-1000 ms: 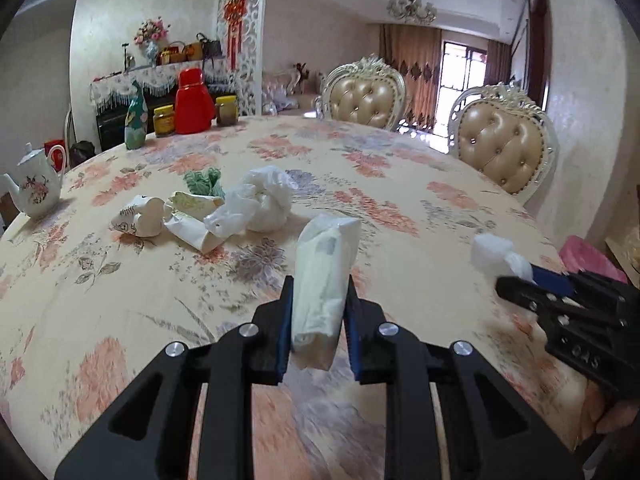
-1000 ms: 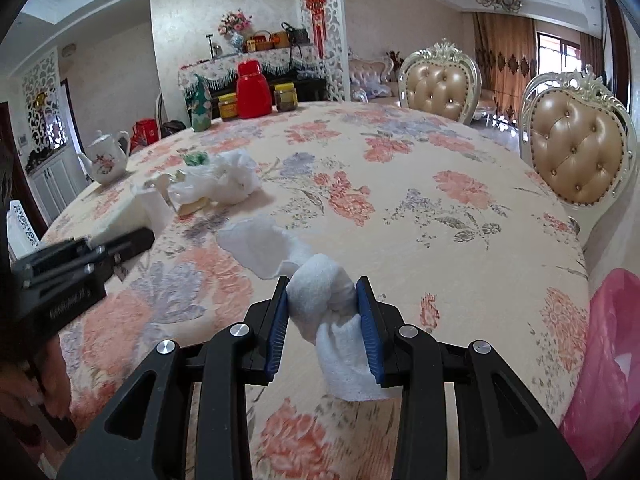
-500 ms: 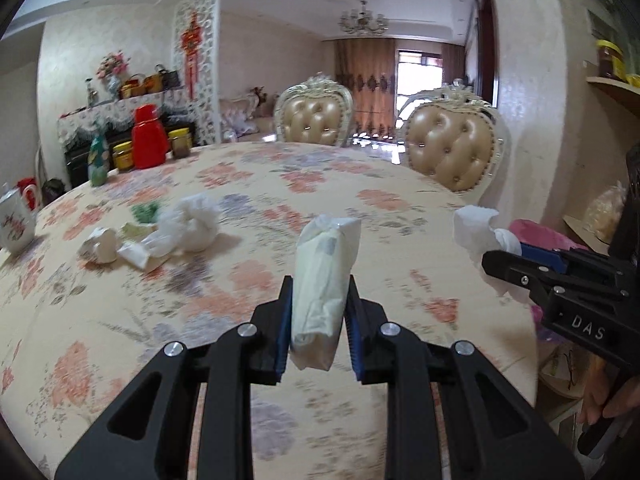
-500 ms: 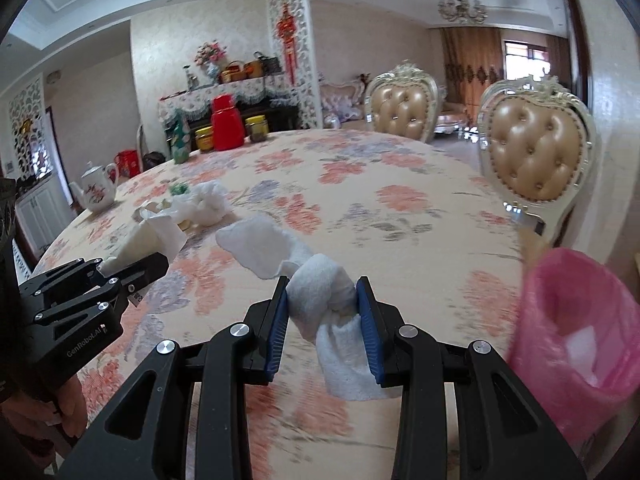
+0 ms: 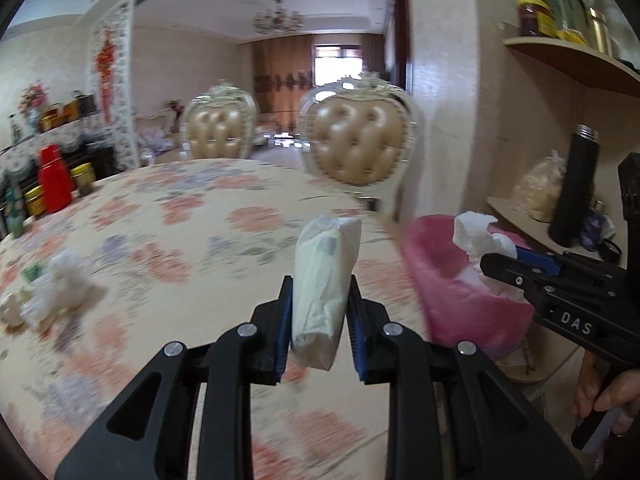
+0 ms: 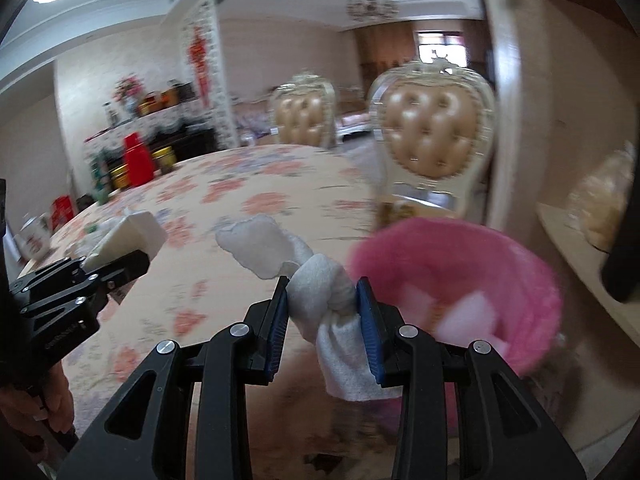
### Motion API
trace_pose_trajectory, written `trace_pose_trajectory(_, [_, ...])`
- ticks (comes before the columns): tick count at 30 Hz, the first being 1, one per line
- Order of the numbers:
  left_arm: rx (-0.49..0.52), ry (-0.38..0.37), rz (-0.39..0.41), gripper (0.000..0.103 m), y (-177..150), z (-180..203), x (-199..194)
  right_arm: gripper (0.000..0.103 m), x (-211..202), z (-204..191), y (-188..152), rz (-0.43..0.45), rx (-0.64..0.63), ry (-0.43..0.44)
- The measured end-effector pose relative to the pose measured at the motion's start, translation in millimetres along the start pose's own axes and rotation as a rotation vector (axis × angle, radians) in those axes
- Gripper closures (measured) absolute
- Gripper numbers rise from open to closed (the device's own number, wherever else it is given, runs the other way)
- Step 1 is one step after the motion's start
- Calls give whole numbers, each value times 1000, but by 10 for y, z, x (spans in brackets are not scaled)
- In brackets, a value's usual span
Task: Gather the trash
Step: 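Carry the napkin with the left gripper while the right carries the tissue to the bin, then open both grippers over the pink bin to drop napkin and tissue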
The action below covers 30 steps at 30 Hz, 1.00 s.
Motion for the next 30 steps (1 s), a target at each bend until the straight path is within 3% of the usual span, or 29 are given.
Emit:
trace_pose_trajectory(10, [65, -172, -52, 78, 192, 733, 614, 69, 26, 906, -43, -3, 112, -137])
trace_pose_trajectory(21, [100, -303, -102, 76, 357, 1273, 1266, 65, 228, 1376, -43, -5, 151, -163])
trace_pose_trajectory(22, [103, -308, -106, 67, 362, 1306, 1310, 64, 246, 1384, -40, -4, 151, -163])
trace_pose_trajectory(23, [106, -305, -110, 49, 364, 1327, 1366, 57, 274, 1406, -43, -6, 149, -166])
trace_pose_trajectory(25, [85, -262, -101, 28, 369, 1288, 1439, 37, 270, 1453, -50, -2, 156, -170])
trace_pose_trajectory(30, [30, -184, -104, 21, 334, 950, 1399, 37, 155, 1484, -76, 21, 169, -184])
Point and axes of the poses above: each gripper's, at about its wrist camera, not at the fingertips, and x roughly the way its jaws point, z to its right, y to its top, the point moved 1 cm from there along x, roughly the way its jaws point, and after that the axes turned 4 degrees about -x, right-handed, at the moved point
